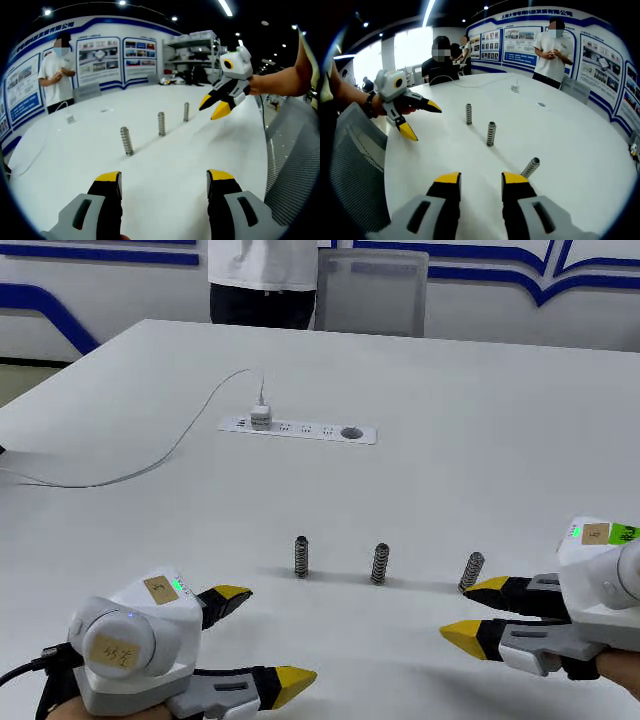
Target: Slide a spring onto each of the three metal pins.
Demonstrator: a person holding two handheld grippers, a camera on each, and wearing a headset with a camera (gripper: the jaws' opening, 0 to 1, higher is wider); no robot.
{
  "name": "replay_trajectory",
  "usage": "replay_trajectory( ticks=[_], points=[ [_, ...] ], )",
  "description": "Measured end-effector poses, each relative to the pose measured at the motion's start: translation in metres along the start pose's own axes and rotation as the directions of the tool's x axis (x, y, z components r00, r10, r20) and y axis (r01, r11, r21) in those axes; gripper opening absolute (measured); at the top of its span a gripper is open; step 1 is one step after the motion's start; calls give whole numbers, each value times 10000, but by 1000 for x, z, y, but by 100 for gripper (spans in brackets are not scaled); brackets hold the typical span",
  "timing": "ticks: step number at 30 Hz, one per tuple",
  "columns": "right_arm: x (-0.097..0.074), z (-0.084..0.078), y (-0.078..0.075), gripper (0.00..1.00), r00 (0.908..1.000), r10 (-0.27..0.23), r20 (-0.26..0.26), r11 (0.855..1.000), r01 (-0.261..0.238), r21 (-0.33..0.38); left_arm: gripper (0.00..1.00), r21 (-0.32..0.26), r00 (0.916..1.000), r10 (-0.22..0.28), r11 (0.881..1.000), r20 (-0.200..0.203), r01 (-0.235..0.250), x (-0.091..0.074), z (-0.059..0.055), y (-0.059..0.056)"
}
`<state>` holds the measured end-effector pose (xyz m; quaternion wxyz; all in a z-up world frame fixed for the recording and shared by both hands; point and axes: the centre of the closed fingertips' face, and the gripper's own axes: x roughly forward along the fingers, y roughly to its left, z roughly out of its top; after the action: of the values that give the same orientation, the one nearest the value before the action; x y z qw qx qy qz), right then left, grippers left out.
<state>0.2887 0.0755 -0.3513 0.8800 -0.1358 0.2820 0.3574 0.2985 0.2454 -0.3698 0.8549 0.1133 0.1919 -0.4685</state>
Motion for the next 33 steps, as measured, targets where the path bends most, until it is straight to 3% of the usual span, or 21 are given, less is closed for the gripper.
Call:
replay_trajectory(
  ticks=[15, 33],
  points=[
    [-23, -21, -21, 46, 9976, -445, 536, 9986, 430, 295, 72, 52, 9997, -185, 9998, -126, 186, 3, 0, -4],
    [-26, -19, -24, 57, 9920, -607, 1107, 9971, 553, 519, 73, -113, 9999, -72, 9999, -123, 71, 3, -3, 4]
  ],
)
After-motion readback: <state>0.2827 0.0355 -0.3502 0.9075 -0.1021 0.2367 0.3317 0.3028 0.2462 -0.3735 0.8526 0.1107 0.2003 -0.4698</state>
